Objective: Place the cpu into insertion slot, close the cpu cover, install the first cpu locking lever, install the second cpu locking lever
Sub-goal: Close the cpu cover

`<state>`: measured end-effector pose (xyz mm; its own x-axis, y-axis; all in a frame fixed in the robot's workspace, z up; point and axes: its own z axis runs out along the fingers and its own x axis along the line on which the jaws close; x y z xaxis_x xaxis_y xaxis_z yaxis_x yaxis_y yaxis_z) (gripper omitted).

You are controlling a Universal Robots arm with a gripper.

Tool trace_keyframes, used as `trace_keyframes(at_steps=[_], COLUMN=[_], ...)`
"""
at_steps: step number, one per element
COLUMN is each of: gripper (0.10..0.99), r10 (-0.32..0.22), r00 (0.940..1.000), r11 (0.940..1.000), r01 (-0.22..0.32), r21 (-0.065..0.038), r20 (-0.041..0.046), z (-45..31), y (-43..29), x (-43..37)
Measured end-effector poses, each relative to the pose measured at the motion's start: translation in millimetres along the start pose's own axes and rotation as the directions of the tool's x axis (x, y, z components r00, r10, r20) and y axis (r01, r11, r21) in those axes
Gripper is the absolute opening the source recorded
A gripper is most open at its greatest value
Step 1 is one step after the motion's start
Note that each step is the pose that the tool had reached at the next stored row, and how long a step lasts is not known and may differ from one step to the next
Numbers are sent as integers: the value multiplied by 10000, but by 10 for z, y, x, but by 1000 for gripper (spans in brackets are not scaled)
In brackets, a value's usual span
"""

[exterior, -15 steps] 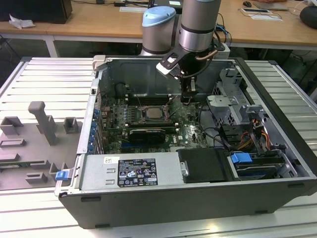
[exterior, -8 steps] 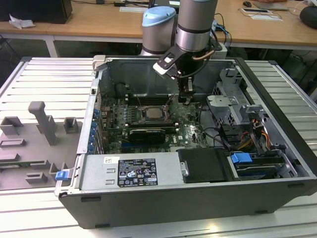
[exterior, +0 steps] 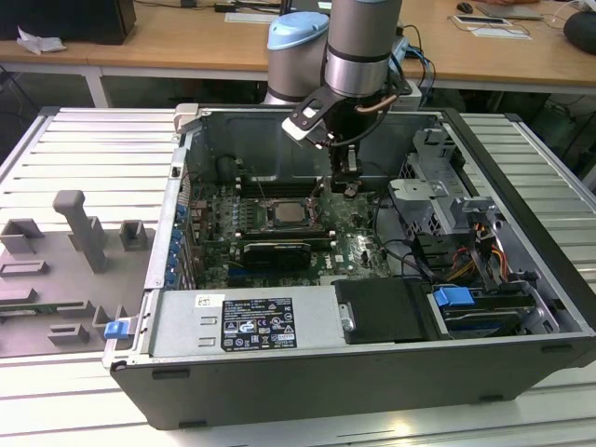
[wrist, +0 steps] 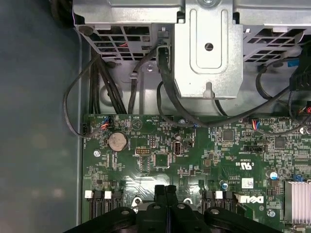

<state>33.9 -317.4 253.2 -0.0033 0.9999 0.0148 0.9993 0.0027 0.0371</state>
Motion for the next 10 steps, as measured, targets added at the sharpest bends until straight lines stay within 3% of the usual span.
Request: trace_keyframes(at_steps=[10], gripper=[110], r10=[1], r00=[10000], r11=[10000], r01=[-1], r21=[0], r20=[0], z=[-2], y=[-56], x=[0])
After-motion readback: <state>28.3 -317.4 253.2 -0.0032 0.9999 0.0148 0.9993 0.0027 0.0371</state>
